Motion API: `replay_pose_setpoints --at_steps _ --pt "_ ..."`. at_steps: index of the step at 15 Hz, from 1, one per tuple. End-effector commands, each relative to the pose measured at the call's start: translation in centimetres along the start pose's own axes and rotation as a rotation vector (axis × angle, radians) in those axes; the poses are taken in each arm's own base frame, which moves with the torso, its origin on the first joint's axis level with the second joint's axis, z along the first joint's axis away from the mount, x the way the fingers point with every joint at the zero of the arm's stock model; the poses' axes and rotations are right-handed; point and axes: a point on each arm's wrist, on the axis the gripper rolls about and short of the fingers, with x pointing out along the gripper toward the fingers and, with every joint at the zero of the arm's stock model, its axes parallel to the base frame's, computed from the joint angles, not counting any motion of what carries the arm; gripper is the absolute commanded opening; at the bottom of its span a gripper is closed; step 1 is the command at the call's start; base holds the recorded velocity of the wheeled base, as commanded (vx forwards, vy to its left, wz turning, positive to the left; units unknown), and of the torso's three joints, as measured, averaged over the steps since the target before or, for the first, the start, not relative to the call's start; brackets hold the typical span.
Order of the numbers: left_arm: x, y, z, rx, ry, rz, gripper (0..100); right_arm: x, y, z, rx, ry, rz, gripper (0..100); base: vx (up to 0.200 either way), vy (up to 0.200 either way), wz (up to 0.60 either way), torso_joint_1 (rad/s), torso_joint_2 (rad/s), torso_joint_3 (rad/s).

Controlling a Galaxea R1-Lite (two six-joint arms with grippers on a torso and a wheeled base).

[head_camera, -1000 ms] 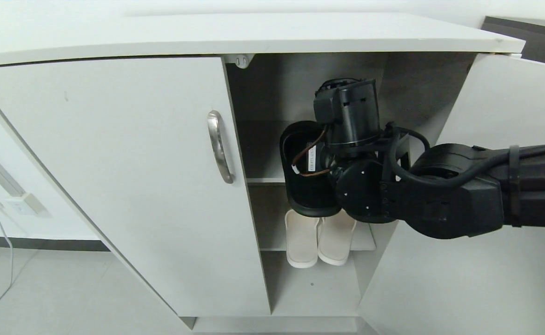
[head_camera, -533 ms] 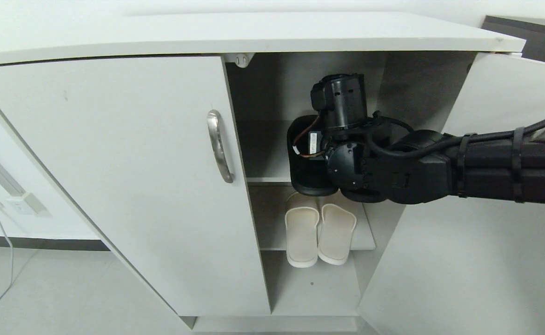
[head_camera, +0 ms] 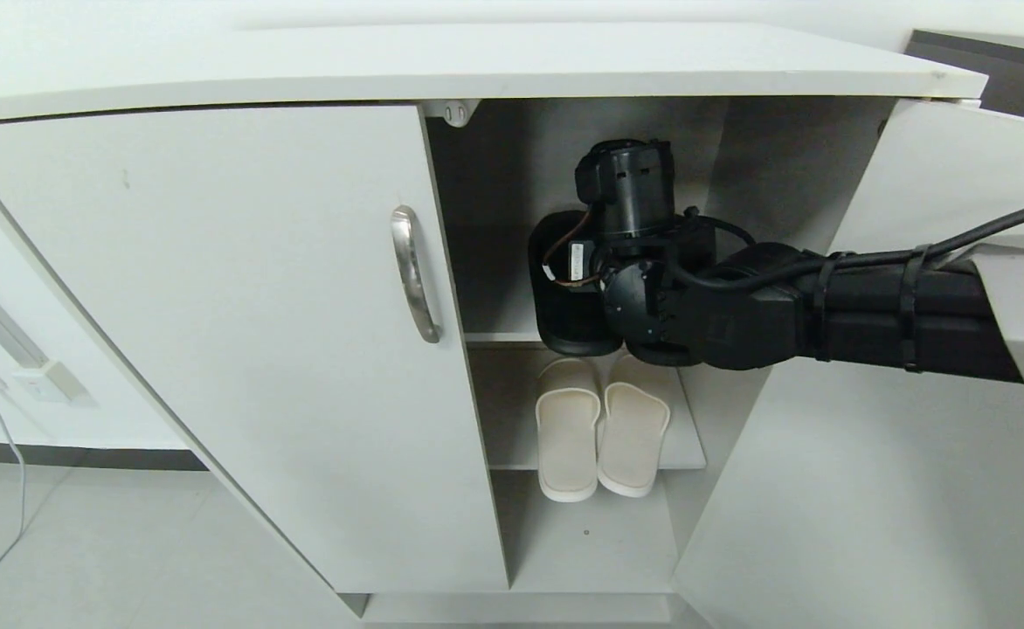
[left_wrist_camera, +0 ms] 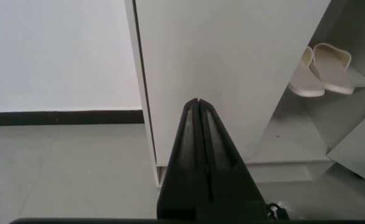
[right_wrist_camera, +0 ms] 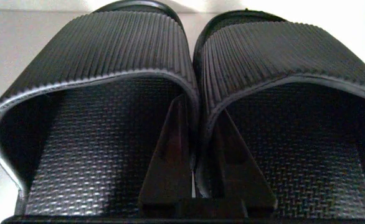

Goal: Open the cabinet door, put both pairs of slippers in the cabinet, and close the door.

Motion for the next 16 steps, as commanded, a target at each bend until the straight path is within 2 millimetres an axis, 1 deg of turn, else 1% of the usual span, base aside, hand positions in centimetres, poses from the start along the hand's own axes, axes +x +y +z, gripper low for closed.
replay_pose_setpoints --at_steps 1,6,7,11,13,14,16 --pt "0.0 0.0 0.0 0.0 0.0 0.0 0 0.4 0.1 -0.3 -0.008 0.002 -0.006 0 0.0 0.0 0.0 0.0 0.0 0.0" --pt "0.0 0.0 0.0 0.0 0.0 0.0 0 0.5 0.1 -0.3 -0.01 0.003 -0.007 0 0.0 0.0 0.0 0.0 0.0 0.0" --pt "0.0 0.0 0.0 0.0 0.0 0.002 0 0.5 0.1 -0.4 -0.011 0.004 -0.007 100 0.0 0.0 0.0 0.0 0.0 0.0" --pt "0.0 0.0 0.0 0.0 0.0 0.002 0 0.2 0.1 -0.3 -0.01 0.004 -0.007 100 0.0 0.0 0.0 0.0 0.0 0.0" --pt "0.0 0.0 0.0 0.0 0.0 0.0 0 -0.7 -0.2 0.0 -0.012 0.006 0.0 100 0.0 0.0 0.0 0.0 0.0 0.0" --pt "0.0 0.0 0.0 0.0 0.0 0.0 0 -1.9 -0.4 0.2 -0.019 0.01 0.016 100 0.0 0.0 0.0 0.0 0.0 0.0" --pt "0.0 0.0 0.0 0.0 0.0 0.002 0 -3.3 -0.8 0.7 -0.021 0.013 0.031 100 0.0 0.0 0.0 0.0 0.0 0.0"
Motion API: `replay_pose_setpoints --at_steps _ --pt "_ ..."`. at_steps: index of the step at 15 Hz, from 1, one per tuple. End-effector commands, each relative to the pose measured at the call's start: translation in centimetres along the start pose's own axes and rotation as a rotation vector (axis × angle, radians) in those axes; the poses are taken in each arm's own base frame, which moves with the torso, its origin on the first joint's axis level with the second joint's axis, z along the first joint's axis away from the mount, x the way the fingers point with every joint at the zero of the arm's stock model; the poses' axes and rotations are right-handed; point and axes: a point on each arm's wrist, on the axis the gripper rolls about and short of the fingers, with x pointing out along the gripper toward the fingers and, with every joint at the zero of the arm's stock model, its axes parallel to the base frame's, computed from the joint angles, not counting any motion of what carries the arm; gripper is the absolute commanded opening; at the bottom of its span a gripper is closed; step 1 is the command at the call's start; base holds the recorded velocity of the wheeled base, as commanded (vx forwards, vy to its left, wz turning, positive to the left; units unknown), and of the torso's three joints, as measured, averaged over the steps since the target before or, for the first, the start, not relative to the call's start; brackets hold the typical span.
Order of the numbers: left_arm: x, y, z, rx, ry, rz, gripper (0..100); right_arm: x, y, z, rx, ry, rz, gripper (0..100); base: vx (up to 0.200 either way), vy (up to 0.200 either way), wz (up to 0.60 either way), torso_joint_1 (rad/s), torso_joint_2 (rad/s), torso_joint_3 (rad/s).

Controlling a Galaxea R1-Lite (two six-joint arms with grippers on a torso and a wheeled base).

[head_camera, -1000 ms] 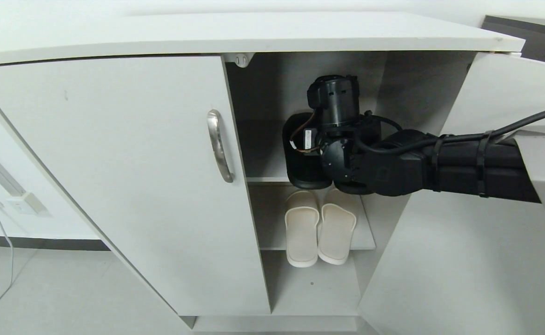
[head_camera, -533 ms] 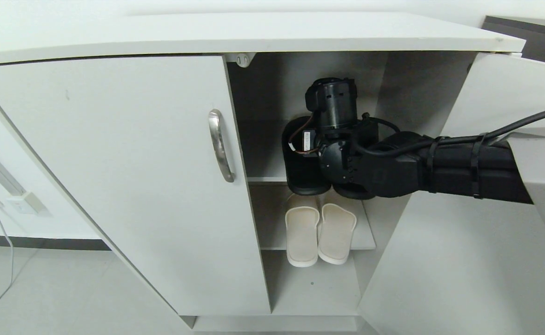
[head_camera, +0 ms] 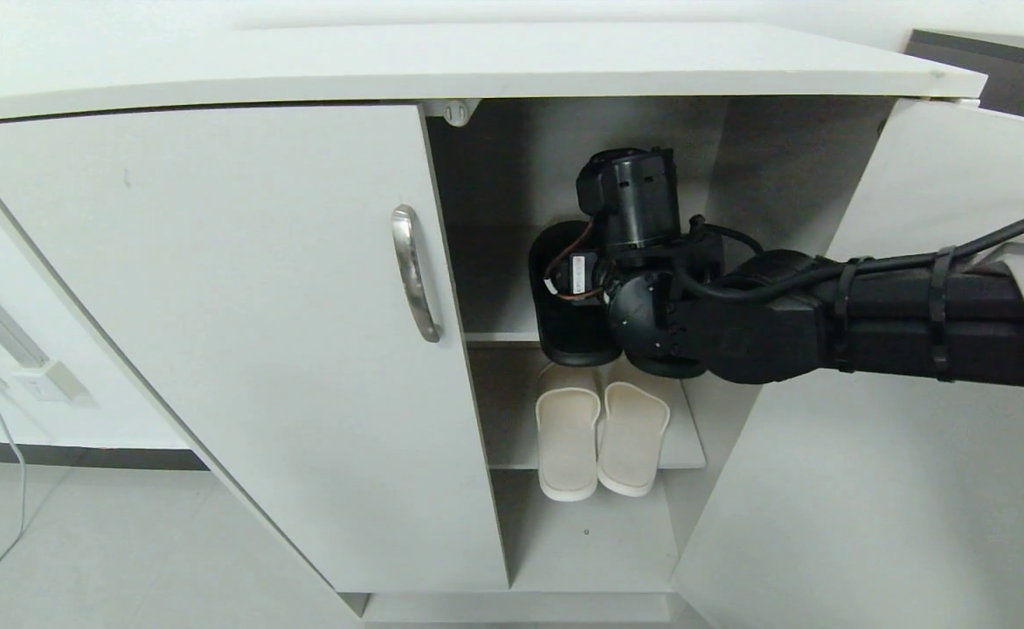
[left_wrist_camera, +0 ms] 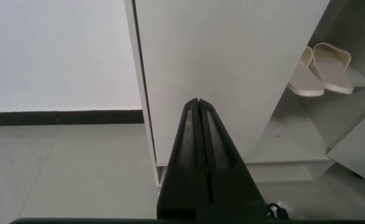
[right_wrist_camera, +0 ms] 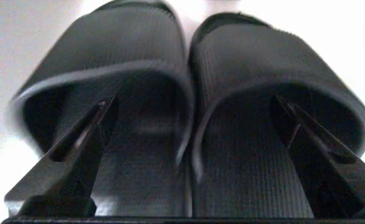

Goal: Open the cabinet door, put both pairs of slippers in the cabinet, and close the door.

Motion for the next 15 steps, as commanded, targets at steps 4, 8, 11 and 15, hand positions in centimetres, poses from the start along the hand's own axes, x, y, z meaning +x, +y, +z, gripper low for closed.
replay_pose_setpoints --at_steps 4,8,11,15 --pt "0.0 0.0 0.0 0.0 0.0 0.0 0 -4.7 -1.8 0.6 -0.021 0.02 0.051 100 0.0 0.0 0.0 0.0 0.0 0.0" --pt "0.0 0.0 0.0 0.001 0.0 -0.003 0 -9.5 -3.7 -0.3 -0.014 0.042 0.129 100 0.0 0.0 0.0 0.0 0.0 0.0" --pt "0.0 0.0 0.0 0.003 0.0 -0.001 0 -11.4 -4.6 -1.8 0.01 0.012 0.17 100 0.0 0.0 0.0 0.0 0.0 0.0" --pt "0.0 0.0 0.0 0.003 0.0 -0.001 0 -13.5 -5.7 -2.9 -0.02 -0.015 0.229 100 0.0 0.0 0.0 0.0 0.0 0.0"
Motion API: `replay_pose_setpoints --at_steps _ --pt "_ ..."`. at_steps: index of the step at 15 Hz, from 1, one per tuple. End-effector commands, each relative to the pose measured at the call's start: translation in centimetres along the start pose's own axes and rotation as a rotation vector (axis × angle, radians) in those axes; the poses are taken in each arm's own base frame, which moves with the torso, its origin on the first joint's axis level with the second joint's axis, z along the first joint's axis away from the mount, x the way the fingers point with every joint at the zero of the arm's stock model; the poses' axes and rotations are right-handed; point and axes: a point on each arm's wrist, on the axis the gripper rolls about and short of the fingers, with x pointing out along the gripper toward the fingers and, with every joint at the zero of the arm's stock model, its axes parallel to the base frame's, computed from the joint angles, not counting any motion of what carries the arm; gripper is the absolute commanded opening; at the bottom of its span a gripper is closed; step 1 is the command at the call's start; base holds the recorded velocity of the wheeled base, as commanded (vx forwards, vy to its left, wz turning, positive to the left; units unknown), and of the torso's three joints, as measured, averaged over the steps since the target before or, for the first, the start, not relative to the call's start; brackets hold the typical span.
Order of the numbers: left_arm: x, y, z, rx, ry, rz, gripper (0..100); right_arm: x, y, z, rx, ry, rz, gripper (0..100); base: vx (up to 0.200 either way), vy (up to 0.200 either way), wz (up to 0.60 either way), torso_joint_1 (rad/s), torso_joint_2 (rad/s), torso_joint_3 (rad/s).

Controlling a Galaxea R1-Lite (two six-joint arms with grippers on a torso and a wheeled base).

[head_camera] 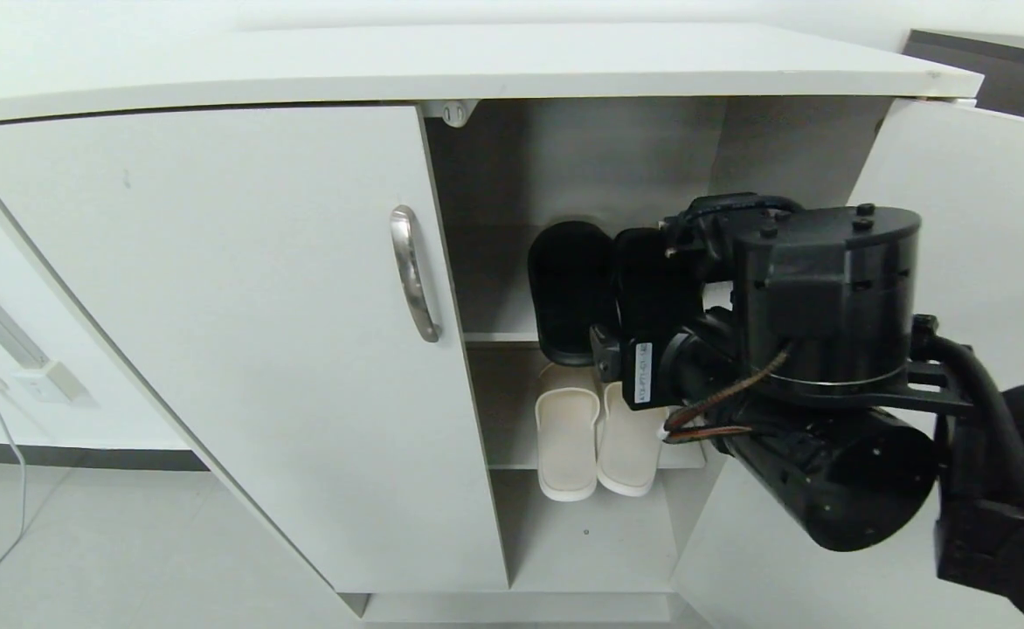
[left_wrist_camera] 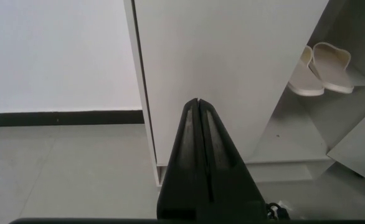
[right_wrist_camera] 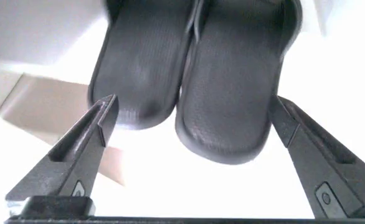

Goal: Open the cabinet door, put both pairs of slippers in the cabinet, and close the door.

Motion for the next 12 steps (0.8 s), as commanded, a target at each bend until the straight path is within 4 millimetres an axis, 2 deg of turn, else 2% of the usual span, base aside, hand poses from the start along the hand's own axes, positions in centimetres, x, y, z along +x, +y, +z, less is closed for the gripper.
replay_pose_setpoints --at_steps 1,2,12 --pt "0.0 0.0 0.0 -0.001 0.0 -0.001 0 -1.2 -0.4 0.1 -0.001 -0.004 0.019 100 0.0 0.0 0.0 0.0 0.0 0.0" --pt "0.0 0.0 0.0 0.0 0.0 -0.001 0 -1.1 -0.1 -0.2 -0.007 0.003 0.027 0 0.0 0.0 0.0 0.0 0.0 0.0" --pt "0.0 0.0 0.0 0.0 0.0 -0.001 0 -0.5 0.6 -1.7 -0.044 0.038 0.031 0 0.0 0.0 0.0 0.0 0.0 0.0"
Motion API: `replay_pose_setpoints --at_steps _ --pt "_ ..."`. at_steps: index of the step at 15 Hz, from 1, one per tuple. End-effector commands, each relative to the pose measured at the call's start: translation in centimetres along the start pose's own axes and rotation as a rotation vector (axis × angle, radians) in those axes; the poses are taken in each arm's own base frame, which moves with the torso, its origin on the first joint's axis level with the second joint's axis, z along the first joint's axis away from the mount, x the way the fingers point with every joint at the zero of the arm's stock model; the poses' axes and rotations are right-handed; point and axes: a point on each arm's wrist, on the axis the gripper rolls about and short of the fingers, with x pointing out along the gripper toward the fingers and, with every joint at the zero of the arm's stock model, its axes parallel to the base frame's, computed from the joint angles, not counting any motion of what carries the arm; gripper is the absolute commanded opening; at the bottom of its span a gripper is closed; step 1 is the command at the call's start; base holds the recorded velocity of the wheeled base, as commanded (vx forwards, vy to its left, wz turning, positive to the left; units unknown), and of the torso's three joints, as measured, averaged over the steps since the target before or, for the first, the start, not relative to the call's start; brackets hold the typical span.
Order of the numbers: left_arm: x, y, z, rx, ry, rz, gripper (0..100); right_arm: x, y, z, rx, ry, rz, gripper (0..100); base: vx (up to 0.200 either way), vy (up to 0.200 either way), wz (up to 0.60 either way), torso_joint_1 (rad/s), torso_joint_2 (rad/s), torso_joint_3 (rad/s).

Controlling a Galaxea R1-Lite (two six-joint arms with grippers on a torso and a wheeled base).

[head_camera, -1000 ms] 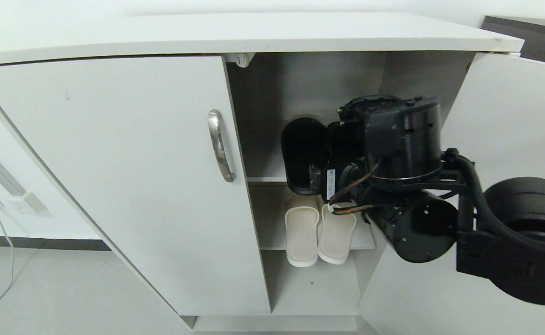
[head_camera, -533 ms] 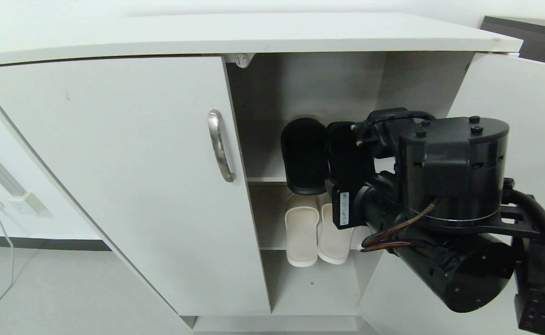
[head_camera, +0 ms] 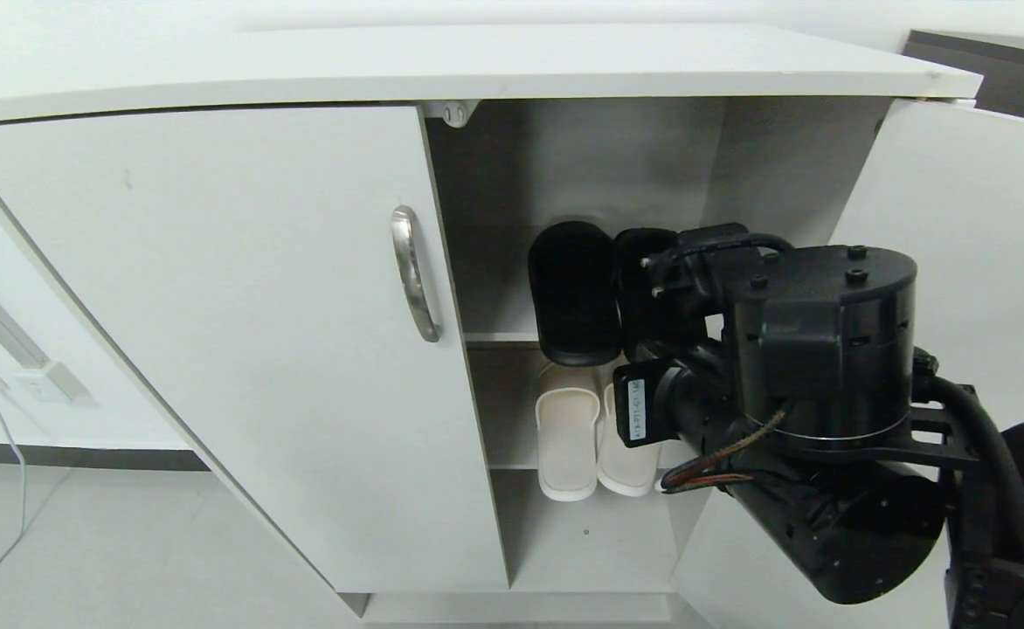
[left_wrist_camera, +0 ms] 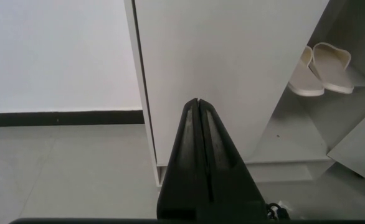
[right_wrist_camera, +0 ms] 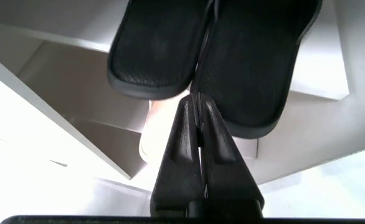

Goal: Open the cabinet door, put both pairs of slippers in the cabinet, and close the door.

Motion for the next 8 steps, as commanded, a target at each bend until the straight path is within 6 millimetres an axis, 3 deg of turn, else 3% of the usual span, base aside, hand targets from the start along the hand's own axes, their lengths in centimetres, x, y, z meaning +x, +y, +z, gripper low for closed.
replay_pose_setpoints --at_steps 1,4,8 --pt "0.0 0.0 0.0 -0.001 0.0 0.0 0 0.26 0.24 -0.46 -0.011 0.011 -0.001 0 0.0 0.0 0.0 0.0 0.0 0.0" --pt "0.0 0.0 0.0 -0.001 0.0 -0.001 0 0.71 0.53 -1.05 -0.025 0.025 -0.006 0 0.0 0.0 0.0 0.0 0.0 0.0" --pt "0.0 0.0 0.0 -0.001 0.0 0.0 0 0.7 0.56 -1.27 -0.029 0.03 -0.005 0 -0.2 0.0 0.0 0.004 0.0 0.001"
